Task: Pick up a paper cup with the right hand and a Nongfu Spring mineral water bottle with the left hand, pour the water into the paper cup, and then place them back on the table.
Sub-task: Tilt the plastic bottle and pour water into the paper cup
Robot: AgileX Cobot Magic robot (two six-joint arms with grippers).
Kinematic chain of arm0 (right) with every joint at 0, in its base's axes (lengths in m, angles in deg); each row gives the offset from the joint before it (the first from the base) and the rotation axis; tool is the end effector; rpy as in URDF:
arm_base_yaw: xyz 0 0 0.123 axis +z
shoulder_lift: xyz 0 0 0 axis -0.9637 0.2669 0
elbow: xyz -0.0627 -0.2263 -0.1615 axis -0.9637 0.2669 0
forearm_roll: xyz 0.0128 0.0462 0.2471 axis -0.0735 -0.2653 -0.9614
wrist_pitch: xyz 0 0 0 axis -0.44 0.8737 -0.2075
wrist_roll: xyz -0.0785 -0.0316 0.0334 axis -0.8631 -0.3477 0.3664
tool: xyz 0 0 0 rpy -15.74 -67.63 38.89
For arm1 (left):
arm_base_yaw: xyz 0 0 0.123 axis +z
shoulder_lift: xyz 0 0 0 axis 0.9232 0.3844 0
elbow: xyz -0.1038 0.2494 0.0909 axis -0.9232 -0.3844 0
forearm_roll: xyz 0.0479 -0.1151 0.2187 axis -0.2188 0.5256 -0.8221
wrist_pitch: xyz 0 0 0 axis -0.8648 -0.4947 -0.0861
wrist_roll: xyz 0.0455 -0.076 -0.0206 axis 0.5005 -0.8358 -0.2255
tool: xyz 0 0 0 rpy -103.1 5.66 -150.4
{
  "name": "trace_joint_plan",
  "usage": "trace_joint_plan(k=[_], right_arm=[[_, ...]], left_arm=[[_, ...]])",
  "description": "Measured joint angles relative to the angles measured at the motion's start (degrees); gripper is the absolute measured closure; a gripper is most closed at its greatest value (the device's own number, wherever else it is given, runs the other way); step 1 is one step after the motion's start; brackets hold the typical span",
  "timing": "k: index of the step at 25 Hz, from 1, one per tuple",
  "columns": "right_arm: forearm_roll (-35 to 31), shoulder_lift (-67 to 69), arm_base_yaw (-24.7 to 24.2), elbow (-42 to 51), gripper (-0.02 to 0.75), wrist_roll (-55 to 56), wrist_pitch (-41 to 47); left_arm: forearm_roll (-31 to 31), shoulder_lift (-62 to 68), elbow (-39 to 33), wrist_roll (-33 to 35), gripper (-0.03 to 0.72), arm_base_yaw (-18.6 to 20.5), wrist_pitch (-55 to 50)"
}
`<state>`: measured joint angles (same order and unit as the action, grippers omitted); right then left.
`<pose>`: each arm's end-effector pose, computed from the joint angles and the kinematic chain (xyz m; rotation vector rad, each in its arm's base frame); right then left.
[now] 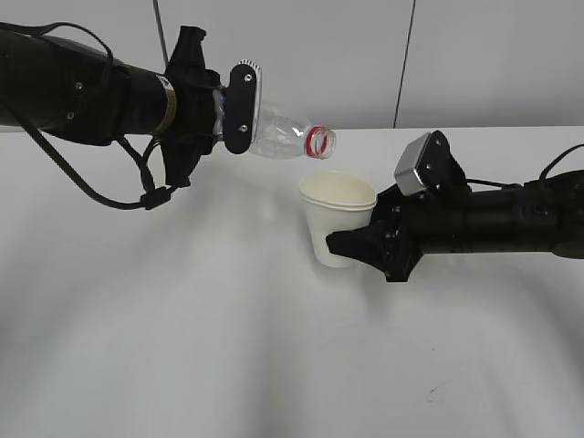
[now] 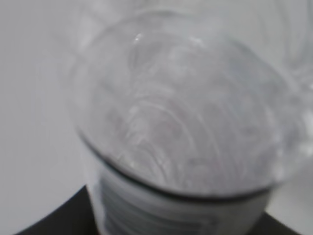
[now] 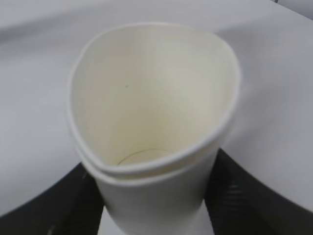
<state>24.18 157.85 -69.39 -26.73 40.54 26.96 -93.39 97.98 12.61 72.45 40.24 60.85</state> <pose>0.3518 0.1001 0.1264 -1.0276 1.7638 0.6666 0.3925 -0.1876 0.2284 1.7406 1.2653 0.7492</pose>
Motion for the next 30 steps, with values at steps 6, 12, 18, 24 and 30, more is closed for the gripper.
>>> trace_joint_plan(k=[6, 12, 18, 24, 30], right_arm=[[2.0, 0.0, 0.0, 0.0, 0.307, 1.8, 0.0], [2.3, 0.0, 0.0, 0.0, 0.307, 2.1, 0.0], [2.3, 0.0, 0.0, 0.0, 0.307, 2.2, 0.0], [2.3, 0.0, 0.0, 0.0, 0.307, 2.2, 0.0], [2.3, 0.0, 0.0, 0.0, 0.307, 2.2, 0.0]], left_arm=[[-2.1, 0.0, 0.0, 0.1, 0.380, -1.5, -2.3], [-2.3, 0.0, 0.0, 0.2, 0.381, -2.5, -3.5], [-2.4, 0.0, 0.0, 0.3, 0.380, -2.6, -3.6], [-2.4, 0.0, 0.0, 0.3, 0.380, -2.6, -3.9], [-2.4, 0.0, 0.0, 1.8, 0.380, -2.6, -4.2]])
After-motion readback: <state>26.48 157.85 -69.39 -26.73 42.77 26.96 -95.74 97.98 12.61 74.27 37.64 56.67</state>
